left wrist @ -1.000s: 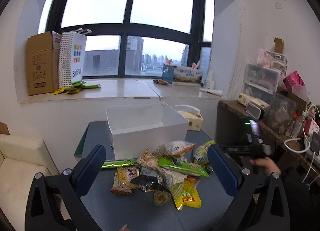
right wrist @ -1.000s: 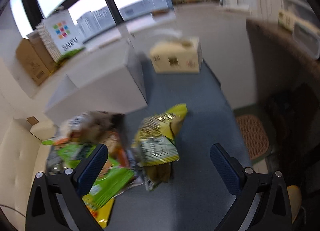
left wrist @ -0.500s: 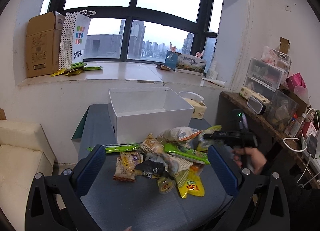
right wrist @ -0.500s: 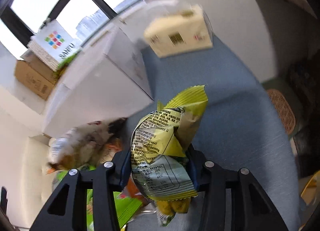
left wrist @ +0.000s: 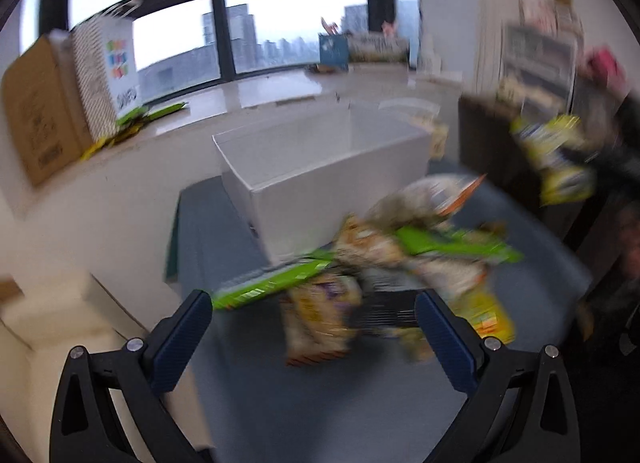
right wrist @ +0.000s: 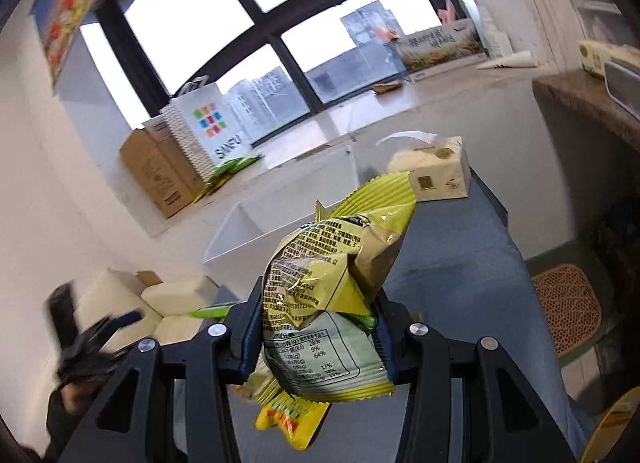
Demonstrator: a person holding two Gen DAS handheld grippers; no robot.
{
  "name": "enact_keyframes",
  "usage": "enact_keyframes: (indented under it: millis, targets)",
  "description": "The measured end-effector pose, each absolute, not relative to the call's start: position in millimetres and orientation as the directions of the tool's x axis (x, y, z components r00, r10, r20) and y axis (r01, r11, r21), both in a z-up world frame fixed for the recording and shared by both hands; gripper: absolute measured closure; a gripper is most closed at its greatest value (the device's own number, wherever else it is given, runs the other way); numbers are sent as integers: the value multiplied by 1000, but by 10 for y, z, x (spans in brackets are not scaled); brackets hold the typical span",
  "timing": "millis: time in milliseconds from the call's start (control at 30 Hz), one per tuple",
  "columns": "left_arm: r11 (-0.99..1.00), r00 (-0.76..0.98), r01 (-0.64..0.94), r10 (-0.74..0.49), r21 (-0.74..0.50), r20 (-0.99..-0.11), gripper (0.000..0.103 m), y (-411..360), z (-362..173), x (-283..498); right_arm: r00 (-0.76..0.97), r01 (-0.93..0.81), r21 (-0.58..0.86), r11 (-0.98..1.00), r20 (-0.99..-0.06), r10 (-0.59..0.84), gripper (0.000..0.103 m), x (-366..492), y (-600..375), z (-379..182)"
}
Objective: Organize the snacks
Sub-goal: 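Grasp the long green snack stick with the left gripper while the right gripper holds the yellow bag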
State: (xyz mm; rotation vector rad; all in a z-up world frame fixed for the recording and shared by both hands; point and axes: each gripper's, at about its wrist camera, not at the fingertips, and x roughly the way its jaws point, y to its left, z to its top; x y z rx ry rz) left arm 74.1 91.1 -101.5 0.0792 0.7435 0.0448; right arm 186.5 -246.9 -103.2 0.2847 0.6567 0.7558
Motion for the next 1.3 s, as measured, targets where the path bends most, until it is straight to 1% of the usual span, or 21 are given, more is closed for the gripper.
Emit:
enact_keyframes:
  millis: [100, 300, 433, 567, 600, 667, 700, 733, 800, 933, 1067, 1100, 1133, 1167, 1233, 1300]
  targets:
    - [990, 698, 35, 73, 135, -713, 0, 1123, -1153, 981, 542, -550, 452, 702, -447, 712, 53, 1784, -2443, -1047]
    - [957, 628, 120, 131, 262, -767, 0, 1380, -1431, 1318, 538, -569, 414, 711, -467, 702, 53, 1716, -2320, -1085]
    - [900, 586, 187, 219, 393, -780, 0, 1387, -1702, 1501, 538, -577, 393, 716, -476, 695, 53, 1688, -2276, -1088]
    - [877, 566, 255, 207, 408, -798, 1, 1340, -1895, 1635, 539, -585, 376, 719, -481, 691, 52, 1664, -2227, -1085]
    - [870, 561, 257, 219, 420, -799, 3, 1331, -1952, 1681, 538, -585, 373, 720, -486, 689, 52, 1663, -2216, -1087]
    - [874, 543, 254, 225, 414, -809, 22, 1345, -2021, 1773, 537, -586, 368, 722, -490, 686, 52, 1658, -2189, -1088]
    - [885, 526, 245, 221, 396, -821, 50, 1373, -2045, 1822, 536, -587, 367, 722, -492, 686, 52, 1663, -2182, -1084]
    - [893, 522, 227, 224, 388, -823, 66, 1399, -2046, 1855, 534, -589, 366, 721, -493, 687, 52, 1667, -2174, -1081]
    - [897, 572, 190, 230, 399, -787, 73, 1444, -1971, 1839, 534, -592, 354, 724, -500, 682, 52, 1652, -2150, -1080]
    - [952, 640, 114, 148, 284, -754, 78, 1567, -1740, 1636, 529, -599, 353, 719, -500, 686, 52, 1624, -2127, -1082]
    - [998, 705, 32, 17, 55, -709, 82, 1693, -1442, 1354, 543, -594, 358, 720, -483, 687, 52, 1598, -2101, -1072]
    - [1000, 729, 13, -29, -28, -684, 87, 1709, -1346, 1265, 542, -598, 360, 716, -477, 692, 52, 1595, -2087, -1071]
    - [997, 743, 4, -54, -76, -667, 90, 1726, -1306, 1200, 538, -605, 360, 710, -473, 698, 52, 1589, -2062, -1070]
    - [987, 761, -9, -98, -161, -641, 90, 1740, -1230, 1143, 534, -612, 357, 706, -473, 701, 52, 1585, -2031, -1065]
    - [969, 783, -19, -139, -247, -607, 90, 1725, -1114, 1069, 527, -625, 345, 700, -474, 705, 52, 1594, -1950, -1051]
    - [958, 803, -21, -154, -286, -575, 90, 1688, -1004, 1071, 524, -636, 334, 696, -475, 707, 52, 1625, -1869, -1028]
